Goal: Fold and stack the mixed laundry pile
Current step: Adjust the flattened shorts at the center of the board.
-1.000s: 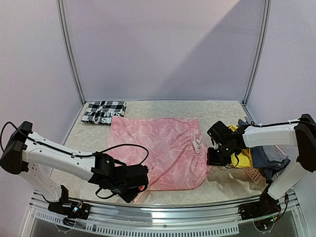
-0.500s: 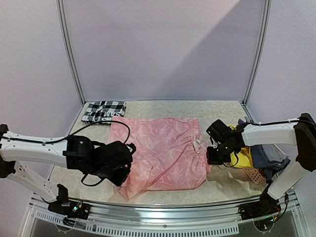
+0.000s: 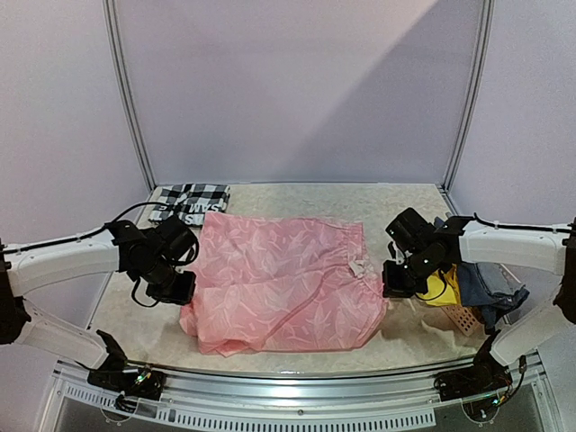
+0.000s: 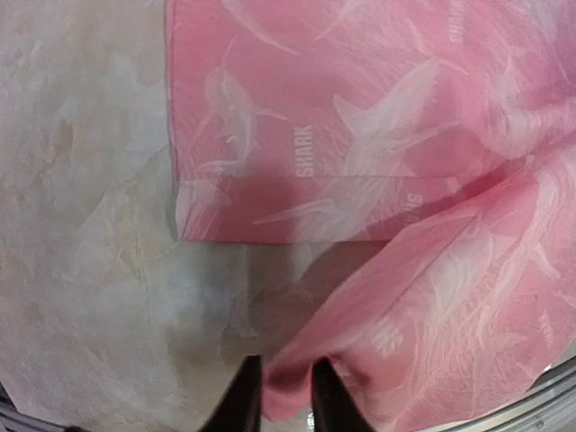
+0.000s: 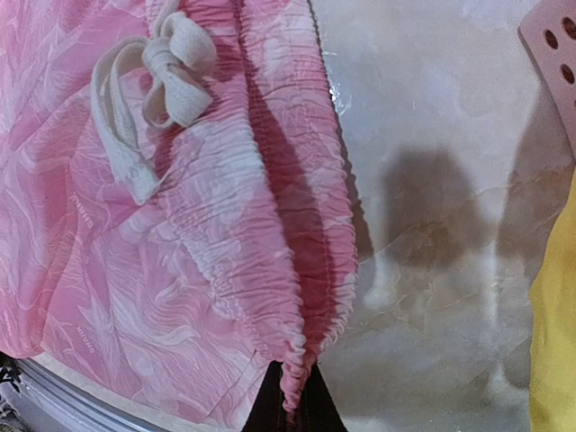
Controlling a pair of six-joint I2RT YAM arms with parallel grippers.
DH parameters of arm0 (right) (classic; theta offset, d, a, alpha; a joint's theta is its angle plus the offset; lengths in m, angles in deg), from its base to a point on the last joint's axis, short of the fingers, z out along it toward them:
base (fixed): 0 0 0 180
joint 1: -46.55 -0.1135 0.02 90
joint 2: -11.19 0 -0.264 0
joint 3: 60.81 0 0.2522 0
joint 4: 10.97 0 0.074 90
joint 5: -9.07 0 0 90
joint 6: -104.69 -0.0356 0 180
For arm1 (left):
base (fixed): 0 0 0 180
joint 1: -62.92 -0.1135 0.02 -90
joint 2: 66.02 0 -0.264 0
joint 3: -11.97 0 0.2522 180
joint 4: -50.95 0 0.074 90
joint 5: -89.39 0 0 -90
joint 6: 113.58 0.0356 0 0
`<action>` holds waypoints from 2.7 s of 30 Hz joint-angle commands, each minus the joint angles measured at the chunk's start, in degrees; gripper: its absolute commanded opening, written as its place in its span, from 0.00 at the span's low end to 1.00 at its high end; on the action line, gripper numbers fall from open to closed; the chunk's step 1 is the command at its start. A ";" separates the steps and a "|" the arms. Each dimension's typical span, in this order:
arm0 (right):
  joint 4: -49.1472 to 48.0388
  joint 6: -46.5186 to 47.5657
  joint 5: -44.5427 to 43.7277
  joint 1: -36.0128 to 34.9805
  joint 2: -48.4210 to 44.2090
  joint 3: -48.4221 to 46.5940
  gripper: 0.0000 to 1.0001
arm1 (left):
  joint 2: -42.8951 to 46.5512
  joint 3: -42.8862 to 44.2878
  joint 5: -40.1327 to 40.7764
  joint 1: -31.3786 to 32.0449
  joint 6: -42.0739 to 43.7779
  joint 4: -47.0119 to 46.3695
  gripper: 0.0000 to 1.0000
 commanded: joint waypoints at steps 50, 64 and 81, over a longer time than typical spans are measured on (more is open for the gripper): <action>7.52 0.92 3.51 -0.23 3.00 -7.93 0.00 | -25.76 3.67 14.40 39.65 3.14 -7.17 0.00; 19.78 -2.62 -1.46 2.23 -0.08 -12.18 0.00 | -1.47 5.36 -1.78 38.55 -2.43 14.22 0.00; 18.18 -2.06 2.15 2.27 1.39 -9.06 0.00 | -1.83 4.30 -11.10 34.01 -0.38 12.24 0.00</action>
